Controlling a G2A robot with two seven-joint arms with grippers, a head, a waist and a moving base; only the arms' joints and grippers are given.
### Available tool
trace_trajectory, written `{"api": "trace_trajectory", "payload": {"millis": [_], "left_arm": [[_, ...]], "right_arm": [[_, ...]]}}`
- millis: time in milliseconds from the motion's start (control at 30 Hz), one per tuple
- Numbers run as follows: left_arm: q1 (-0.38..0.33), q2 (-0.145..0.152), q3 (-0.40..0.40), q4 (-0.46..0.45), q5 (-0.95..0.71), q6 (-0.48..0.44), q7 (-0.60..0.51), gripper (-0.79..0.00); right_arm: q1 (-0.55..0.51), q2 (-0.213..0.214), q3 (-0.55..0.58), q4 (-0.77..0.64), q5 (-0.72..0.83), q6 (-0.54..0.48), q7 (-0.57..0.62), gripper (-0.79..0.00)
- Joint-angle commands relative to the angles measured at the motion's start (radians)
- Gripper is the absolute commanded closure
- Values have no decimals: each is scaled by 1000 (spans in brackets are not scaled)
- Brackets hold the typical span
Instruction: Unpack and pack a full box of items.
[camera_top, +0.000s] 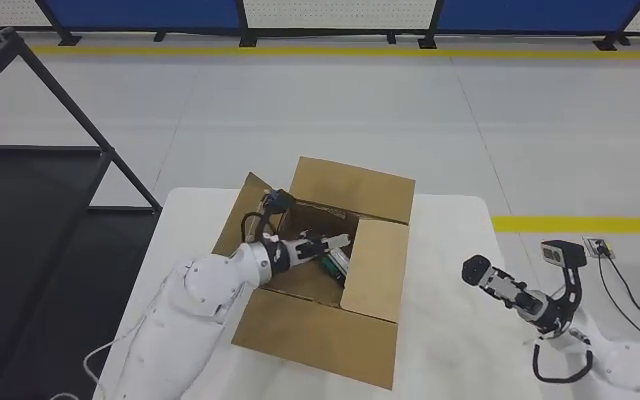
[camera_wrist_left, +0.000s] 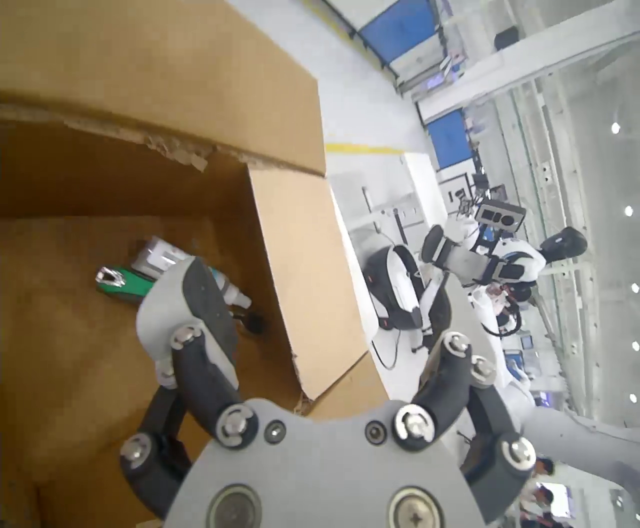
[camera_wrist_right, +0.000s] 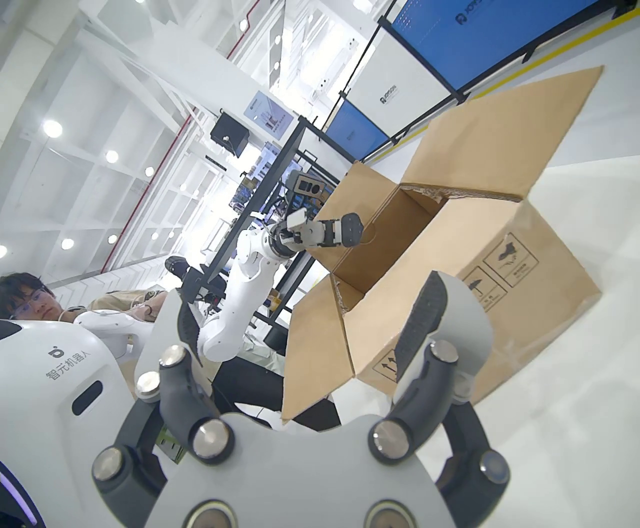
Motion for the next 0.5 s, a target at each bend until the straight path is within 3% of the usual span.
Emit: {"api": "trace_trajectory", "payload": {"millis": [0, 300, 467], "left_arm": [[-43, -8, 56, 48, 27, 15, -42, -785], [-150, -66, 208, 236, -61, -35, -30, -785], [-175, -86, 229, 262, -108, -89, 25, -785]], "right_arm": [[-14, 3, 12, 0, 11, -6, -3, -785], [-49, 17, 32, -4, 38, -28, -17, -785], [-61, 25, 33, -28, 29, -35, -22, -785]]}}
